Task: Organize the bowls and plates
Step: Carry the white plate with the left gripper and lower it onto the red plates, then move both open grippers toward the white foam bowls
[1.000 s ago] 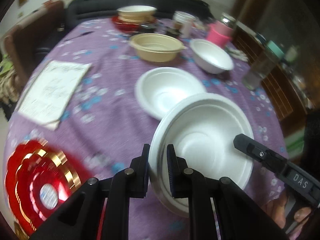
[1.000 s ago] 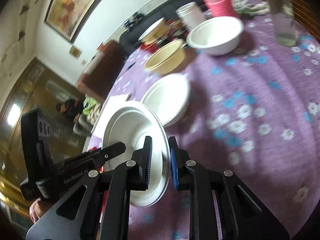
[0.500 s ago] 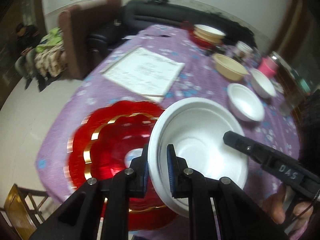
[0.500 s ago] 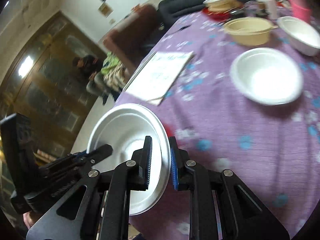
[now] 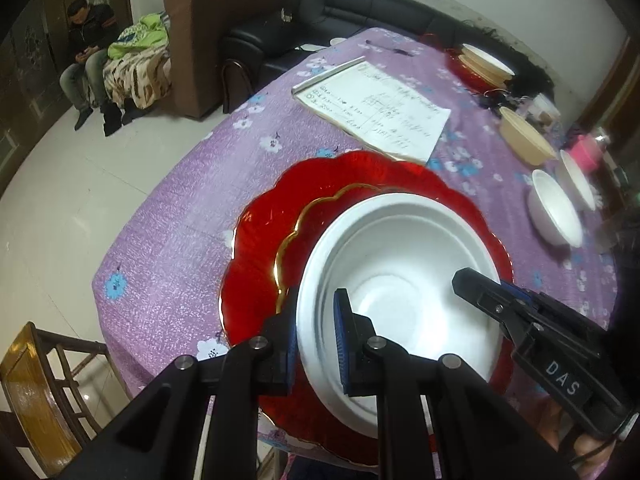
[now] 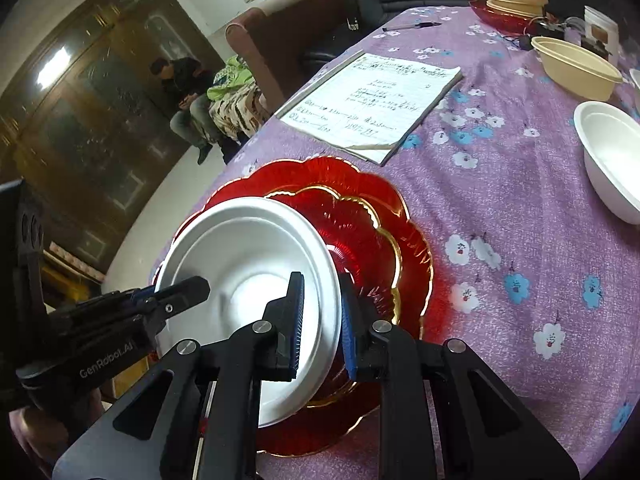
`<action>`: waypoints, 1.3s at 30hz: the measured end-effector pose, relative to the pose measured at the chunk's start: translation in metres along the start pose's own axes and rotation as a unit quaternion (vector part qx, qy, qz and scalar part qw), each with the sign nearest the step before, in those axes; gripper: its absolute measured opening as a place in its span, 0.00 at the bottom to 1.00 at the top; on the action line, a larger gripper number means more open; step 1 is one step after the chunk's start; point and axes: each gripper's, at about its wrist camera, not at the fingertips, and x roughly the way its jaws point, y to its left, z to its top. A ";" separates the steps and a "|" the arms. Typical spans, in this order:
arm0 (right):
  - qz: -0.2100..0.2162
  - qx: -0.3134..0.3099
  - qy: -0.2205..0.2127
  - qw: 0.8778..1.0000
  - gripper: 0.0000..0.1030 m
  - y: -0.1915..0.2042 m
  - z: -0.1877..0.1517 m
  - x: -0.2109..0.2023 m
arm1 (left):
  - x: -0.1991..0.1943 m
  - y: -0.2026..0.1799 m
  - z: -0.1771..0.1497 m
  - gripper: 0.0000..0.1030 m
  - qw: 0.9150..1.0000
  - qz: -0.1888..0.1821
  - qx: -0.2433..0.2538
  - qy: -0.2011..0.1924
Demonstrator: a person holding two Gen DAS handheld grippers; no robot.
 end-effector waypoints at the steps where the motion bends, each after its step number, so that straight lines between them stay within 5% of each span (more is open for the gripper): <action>1: -0.003 -0.006 -0.002 1.000 0.18 0.002 0.000 0.000 | 0.000 0.001 0.000 0.15 1.000 0.002 -0.001 -0.001; 3: -0.010 -0.013 -0.015 1.000 0.18 0.004 -0.001 -0.005 | -0.004 0.001 0.000 0.15 1.000 0.017 0.003 -0.015; 7: -0.009 -0.017 -0.054 0.998 0.42 0.000 -0.002 -0.021 | -0.012 0.003 0.002 0.20 0.997 0.061 0.010 -0.039; 11: -0.011 -0.014 -0.109 0.994 0.43 -0.015 -0.003 -0.046 | -0.028 0.006 0.001 0.32 0.992 0.100 0.009 -0.079; 13: -0.015 -0.009 -0.163 0.987 0.47 -0.031 -0.008 -0.063 | -0.037 0.000 0.000 0.50 0.987 0.120 0.019 -0.103; 14: -0.023 -0.005 -0.185 0.982 0.59 -0.038 -0.011 -0.069 | -0.041 -0.005 -0.001 0.52 0.985 0.125 0.023 -0.116; 18: -0.088 0.024 -0.276 0.957 0.65 -0.074 -0.025 -0.091 | -0.054 -0.029 -0.006 0.57 0.978 0.119 0.040 -0.164; 25: -0.064 0.103 -0.231 0.965 0.65 -0.103 -0.014 -0.082 | -0.047 -0.107 -0.018 0.68 0.976 0.029 0.124 -0.179; 34: -0.044 0.169 -0.189 0.966 0.65 -0.130 -0.014 -0.074 | -0.023 -0.146 -0.027 0.68 0.978 0.007 0.164 -0.132; 39: -0.025 0.220 -0.196 0.955 0.65 -0.150 -0.020 -0.083 | -0.020 -0.156 -0.025 0.68 0.982 0.000 0.157 -0.106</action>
